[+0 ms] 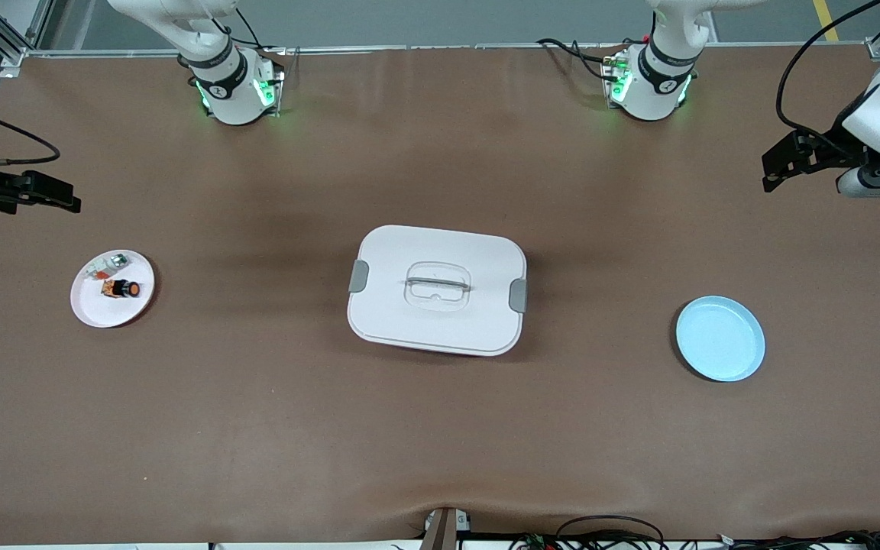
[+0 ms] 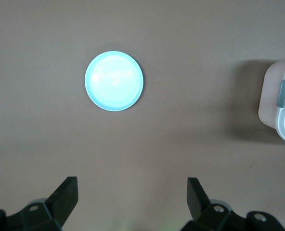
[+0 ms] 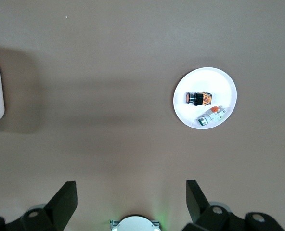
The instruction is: Transfer orange switch to right arm and place
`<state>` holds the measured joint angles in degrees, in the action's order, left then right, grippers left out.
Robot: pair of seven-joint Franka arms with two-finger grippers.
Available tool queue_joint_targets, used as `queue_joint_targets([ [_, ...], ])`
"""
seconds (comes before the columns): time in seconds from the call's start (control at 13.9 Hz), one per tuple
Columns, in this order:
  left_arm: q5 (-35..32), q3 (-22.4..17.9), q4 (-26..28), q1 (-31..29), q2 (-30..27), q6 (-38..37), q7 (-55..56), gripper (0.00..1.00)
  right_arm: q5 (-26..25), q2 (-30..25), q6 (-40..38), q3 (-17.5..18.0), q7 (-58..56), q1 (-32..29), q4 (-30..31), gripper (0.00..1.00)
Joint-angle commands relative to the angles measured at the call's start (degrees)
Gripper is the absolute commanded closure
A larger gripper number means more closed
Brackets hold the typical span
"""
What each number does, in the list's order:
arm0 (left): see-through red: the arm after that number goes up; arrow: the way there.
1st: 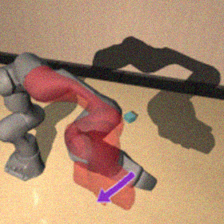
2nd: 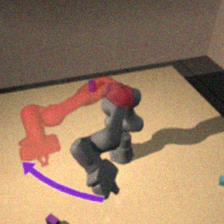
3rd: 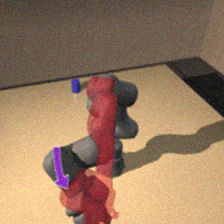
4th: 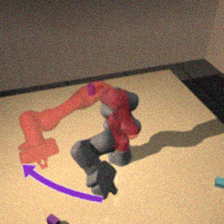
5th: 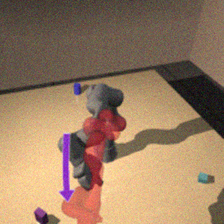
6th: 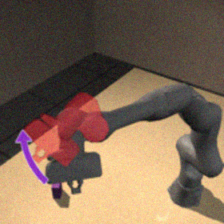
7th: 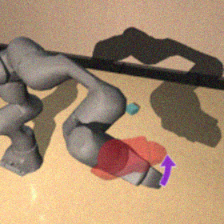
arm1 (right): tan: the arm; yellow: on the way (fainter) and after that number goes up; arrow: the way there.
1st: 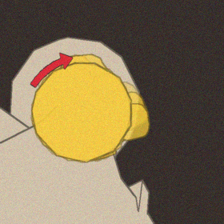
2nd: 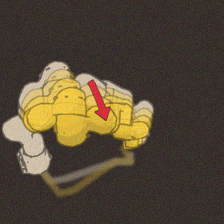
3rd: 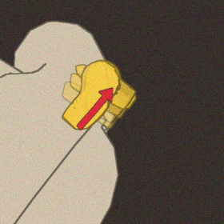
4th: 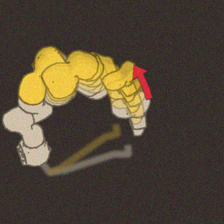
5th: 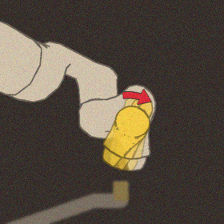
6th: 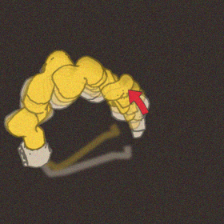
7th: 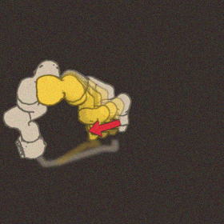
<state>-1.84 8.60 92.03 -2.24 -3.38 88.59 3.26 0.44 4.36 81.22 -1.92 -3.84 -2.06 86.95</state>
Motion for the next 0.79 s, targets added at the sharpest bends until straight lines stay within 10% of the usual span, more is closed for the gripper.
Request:
queue_joint_targets([
  [0.0,0.87,-0.07,0.26,-0.40,-0.83,-0.09,-1.77,0.00,0.53,-1.55,0.34,1.04,0.94,0.04,0.16,0.00],
  [0.72,0.79,-0.16,0.17,-0.40,-1.01,0.00,-1.77,0.00,1.67,-4.98,2.72,0.33,6.74,0.22,1.29,0.00],
])
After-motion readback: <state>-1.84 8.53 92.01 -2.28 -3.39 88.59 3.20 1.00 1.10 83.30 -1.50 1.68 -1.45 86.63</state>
